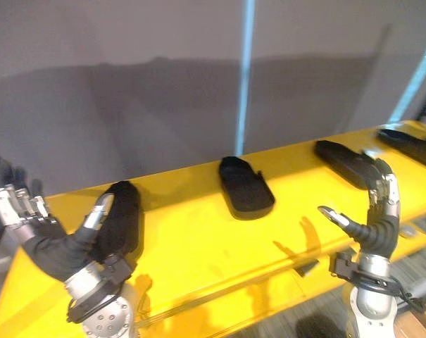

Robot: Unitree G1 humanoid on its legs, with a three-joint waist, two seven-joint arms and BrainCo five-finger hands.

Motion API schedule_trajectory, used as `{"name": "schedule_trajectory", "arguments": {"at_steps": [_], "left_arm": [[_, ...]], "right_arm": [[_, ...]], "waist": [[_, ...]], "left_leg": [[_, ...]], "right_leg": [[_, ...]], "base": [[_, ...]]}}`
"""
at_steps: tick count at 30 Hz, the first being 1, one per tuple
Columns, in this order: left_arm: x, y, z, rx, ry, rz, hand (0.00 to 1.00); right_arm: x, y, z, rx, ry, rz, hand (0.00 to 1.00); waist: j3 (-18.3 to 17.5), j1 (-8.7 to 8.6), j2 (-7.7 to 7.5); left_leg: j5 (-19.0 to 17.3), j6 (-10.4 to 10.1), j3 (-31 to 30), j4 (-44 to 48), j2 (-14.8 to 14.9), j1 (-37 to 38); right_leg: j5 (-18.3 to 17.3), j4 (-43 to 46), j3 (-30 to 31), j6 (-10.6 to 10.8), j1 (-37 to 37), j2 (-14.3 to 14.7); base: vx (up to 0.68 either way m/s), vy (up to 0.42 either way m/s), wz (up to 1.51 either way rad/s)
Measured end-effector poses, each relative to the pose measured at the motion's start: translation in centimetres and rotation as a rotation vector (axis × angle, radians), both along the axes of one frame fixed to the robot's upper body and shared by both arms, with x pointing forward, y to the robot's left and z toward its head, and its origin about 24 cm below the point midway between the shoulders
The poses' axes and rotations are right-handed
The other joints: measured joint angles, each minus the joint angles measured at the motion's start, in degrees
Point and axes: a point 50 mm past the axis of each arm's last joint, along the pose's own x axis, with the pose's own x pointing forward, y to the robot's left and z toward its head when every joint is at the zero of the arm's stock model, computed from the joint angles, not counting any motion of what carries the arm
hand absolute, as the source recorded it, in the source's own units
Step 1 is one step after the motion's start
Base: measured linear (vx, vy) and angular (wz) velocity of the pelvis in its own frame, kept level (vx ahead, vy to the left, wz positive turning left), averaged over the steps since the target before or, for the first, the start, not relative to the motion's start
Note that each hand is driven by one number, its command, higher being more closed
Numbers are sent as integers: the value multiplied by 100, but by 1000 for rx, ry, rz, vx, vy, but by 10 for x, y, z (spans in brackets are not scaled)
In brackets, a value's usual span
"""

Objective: Walk over and take plastic housings, then place them on the shelf

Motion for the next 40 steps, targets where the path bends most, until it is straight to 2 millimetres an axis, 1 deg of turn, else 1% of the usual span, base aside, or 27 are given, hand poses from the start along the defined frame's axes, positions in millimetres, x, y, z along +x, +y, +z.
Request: {"name": "schedule_trajectory", "arguments": {"at_steps": [2,3,4,5,6,7,8,10,13,15,17,18,19,21,23,24,25,27,28,29,30,31,32,33,35,37,40], "left_arm": [[6,-17,0,-9,3,-91,0],[8,-27,4,-5,-17,-141,0],[10,-31,6,6,-29,-162,0],[15,-40,9,20,-35,-214,0],[18,-44,9,29,-31,-236,0],[21,-48,8,36,-24,-261,0],[24,-50,7,40,-18,-267,0],[34,-53,8,53,-13,-285,0],[41,-56,3,57,25,-332,0],[42,-51,3,45,26,-351,0],[41,-52,-2,35,53,-382,0],[41,-52,-2,33,51,-385,0],[41,-48,1,49,42,-382,0],[45,-47,-8,22,94,-395,0],[49,-47,-17,11,142,-397,0],[56,-47,-33,1,222,-399,0],[59,-47,-40,-1,260,-401,0],[74,-52,-84,-15,473,-428,0],[78,-53,-97,-22,535,-438,0],[83,-55,-126,-38,679,-460,0],[84,-54,-141,-44,753,-466,0],[82,-53,-174,-52,909,-477,0],[74,-48,-206,-48,1081,-481,0],[68,-44,-222,-50,1165,-478,0],[32,-20,-276,-128,1465,-424,0],[2,-2,-300,-204,1622,-368,0],[-37,18,-319,-318,1742,-297,0]], "right_arm": [[-21,2,4,5,-4,-17,0],[-28,3,13,-8,-39,-18,0],[-29,4,17,-12,-60,-15,0],[-31,4,20,-16,-75,-19,0],[-30,3,21,-16,-77,-20,0],[-29,4,22,-14,-88,-19,0],[-23,3,20,-6,-88,-20,0],[-14,-4,14,20,-75,-61,0],[-6,-10,10,27,-64,-99,0],[0,-7,13,10,-75,-88,0],[11,-8,8,1,-42,-82,0],[12,-8,7,3,-35,-78,0],[15,-2,2,22,-18,-56,0],[19,0,-9,31,37,-35,0],[25,-1,-25,45,109,-27,0],[32,-3,-50,65,227,-25,0],[34,-4,-61,75,279,-29,0],[32,-14,-108,127,498,-60,0],[30,-18,-120,142,549,-74,0],[24,-25,-142,173,654,-107,0],[20,-28,-153,187,704,-127,0],[11,-35,-176,222,811,-167,0],[0,-40,-200,258,935,-197,0],[-6,-41,-210,274,993,-209,0],[-30,-44,-244,345,1182,-247,0],[-54,-44,-264,415,1301,-279,0],[-95,-45,-286,590,1437,-355,0]], "waist": [[34,10,-109],[44,46,-40],[81,68,-70],[86,75,-210],[57,73,-273],[51,71,-281],[66,64,-259],[77,50,-261],[93,4,-275],[31,2,-363],[-139,74,-26],[-169,108,26],[-201,128,-243],[-220,144,-238],[-225,159,-234],[-243,168,-197],[-235,170,-181],[-224,172,-132],[-223,174,-128],[-221,163,-131],[-219,148,-119],[-191,115,-97],[-179,117,-101],[-178,121,-99],[-160,129,-92],[-113,163,-93],[-85,192,-83]], "left_leg": [[21,262,588,131,-181,-98],[192,587,1249,-20,-102,-187],[296,689,1616,-115,-45,-212],[543,732,2251,-401,1,-192],[669,763,2553,-585,5,-168],[881,802,3113,-902,75,-80],[1040,823,3616,-1162,160,49],[1157,819,4192,-1328,269,99],[1228,754,4919,-1357,331,273],[1143,528,5157,-1318,266,269],[1318,547,5088,-1933,384,309],[1456,526,5140,-2074,452,325],[1556,422,5289,-2065,392,383],[1657,350,5275,-2054,573,403],[1663,338,5236,-2004,679,340],[1677,317,5175,-1998,748,364],[1678,315,5124,-2000,763,394],[1710,270,4902,-2060,748,497],[1733,243,4855,-2090,724,522],[1776,236,4733,-2148,650,536],[1787,219,4686,-2184,623,535],[1816,169,4583,-2253,590,571],[1833,144,4529,-2341,551,626],[1835,141,4482,-2379,544,649],[1841,131,4442,-2456,511,742],[1856,150,4429,-2494,467,826],[1912,201,4253,-2577,346,846]], "right_leg": [[0,-776,503,-13,5,-156],[-189,-1271,630,-342,-94,-267],[-110,-1194,402,-402,-266,-276],[106,-852,-647,-602,-528,-385],[171,-621,-1213,-716,-588,-473],[236,-207,-2034,-835,-527,-616],[233,222,-2286,-836,-291,-647],[-173,454,-2297,-755,46,-670],[-801,1420,-2531,-772,199,-1034],[-966,652,-2617,-517,425,-993],[-812,-617,-2730,-528,728,-656],[-790,-558,-2916,-575,694,-648],[-455,-747,-3113,-522,783,-850],[113,-1450,-3101,-746,1082,-524],[250,-1705,-3078,-821,1145,-399],[264,-1714,-3078,-843,1174,-326],[264,-1720,-3089,-844,1218,-308],[264,-1797,-3160,-844,1424,-302],[263,-1830,-3174,-845,1465,-316],[262,-1938,-3267,-844,1554,-371],[263,-1980,-3330,-843,1589,-396],[265,-1998,-3453,-840,1644,-433],[266,-1999,-3487,-838,1688,-450],[267,-2005,-3507,-837,1710,-453],[282,-2012,-3607,-813,1797,-486],[304,-2031,-3624,-773,1885,-523],[352,-2123,-3777,-692,2011,-621]], "base": [[-311,445,-211],[-285,448,-259],[-319,449,-281],[-241,287,-215],[-320,360,-251],[-240,248,-239],[-160,147,-231],[-146,47,-181],[-121,-86,-125],[-121,-179,-118],[-92,-118,-125],[-50,-93,-116],[-15,-134,-83],[39,-160,-49],[99,-125,-14],[103,-104,-8],[125,-87,4],[107,-39,18],[62,22,28],[46,27,29],[54,33,45],[53,43,41],[50,53,35],[47,57,23],[35,42,15],[6,43,9],[-23,28,27]]}}
